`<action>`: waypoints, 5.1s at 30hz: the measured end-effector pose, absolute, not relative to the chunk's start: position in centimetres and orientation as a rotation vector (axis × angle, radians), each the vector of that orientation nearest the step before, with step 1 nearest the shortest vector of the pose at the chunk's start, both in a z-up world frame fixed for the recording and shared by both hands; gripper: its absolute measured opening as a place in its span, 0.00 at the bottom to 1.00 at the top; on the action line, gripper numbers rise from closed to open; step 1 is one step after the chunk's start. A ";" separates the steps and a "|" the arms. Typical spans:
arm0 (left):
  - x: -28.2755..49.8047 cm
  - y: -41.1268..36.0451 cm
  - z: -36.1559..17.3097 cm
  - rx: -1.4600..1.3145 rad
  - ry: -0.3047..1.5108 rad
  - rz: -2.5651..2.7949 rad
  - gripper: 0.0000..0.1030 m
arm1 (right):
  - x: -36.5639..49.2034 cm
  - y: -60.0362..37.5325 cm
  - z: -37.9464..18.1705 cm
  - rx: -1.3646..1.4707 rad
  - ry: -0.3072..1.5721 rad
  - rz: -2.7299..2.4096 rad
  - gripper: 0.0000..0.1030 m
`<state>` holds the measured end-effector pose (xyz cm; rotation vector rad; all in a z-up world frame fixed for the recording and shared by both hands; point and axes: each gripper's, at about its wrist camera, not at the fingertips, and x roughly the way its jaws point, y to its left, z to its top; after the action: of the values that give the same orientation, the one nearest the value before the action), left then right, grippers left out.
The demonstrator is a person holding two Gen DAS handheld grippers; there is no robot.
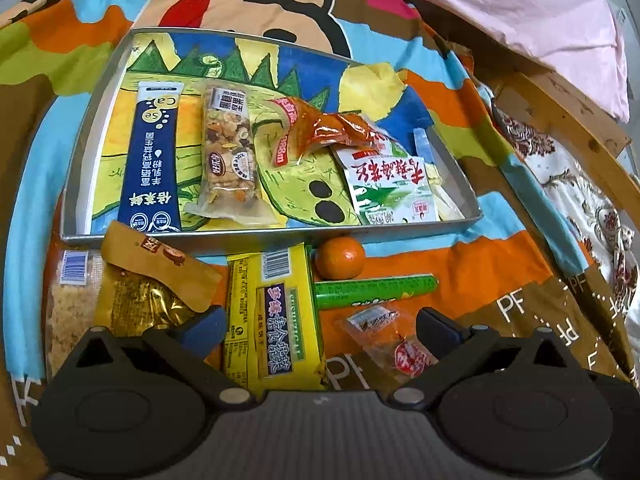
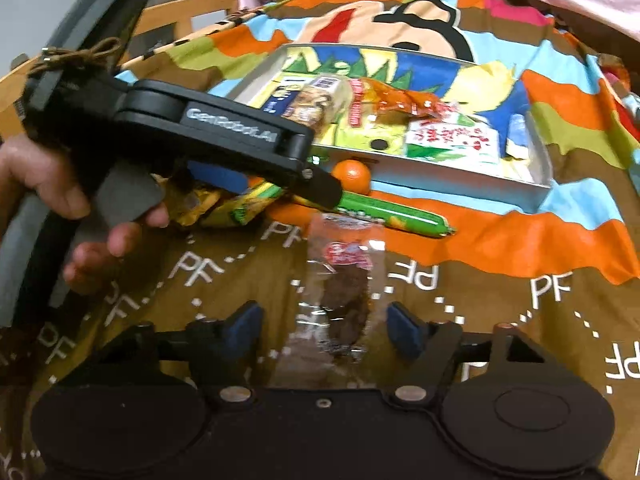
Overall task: Organize snacks
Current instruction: 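Move left tool to the yellow snack pack while right tool moves to the clear jerky bag, then close left tool on the yellow snack pack while right tool closes on the jerky bag, then lift and carry the yellow pack and jerky bag over the metal tray, then lower both snacks into the tray and open both tools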
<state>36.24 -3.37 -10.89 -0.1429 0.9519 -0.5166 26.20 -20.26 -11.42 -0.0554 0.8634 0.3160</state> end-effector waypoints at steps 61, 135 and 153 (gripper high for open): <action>31.8 -3.7 -10.2 -0.062 0.988 -0.421 0.52 | 23.9 -21.0 -9.4 -0.157 0.788 0.225 0.46; 47.1 -1.2 -9.1 -0.052 0.547 -0.199 0.52 | 48.9 -17.0 -8.7 -0.261 0.429 0.124 0.46; 47.9 -0.6 -9.4 -0.081 0.599 -0.183 0.63 | 49.5 -17.3 -10.0 -0.230 0.506 0.144 0.57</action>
<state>47.93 -0.62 -9.40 -0.0812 0.5987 -0.1831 49.47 -17.29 -9.98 -0.2301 0.5065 0.1439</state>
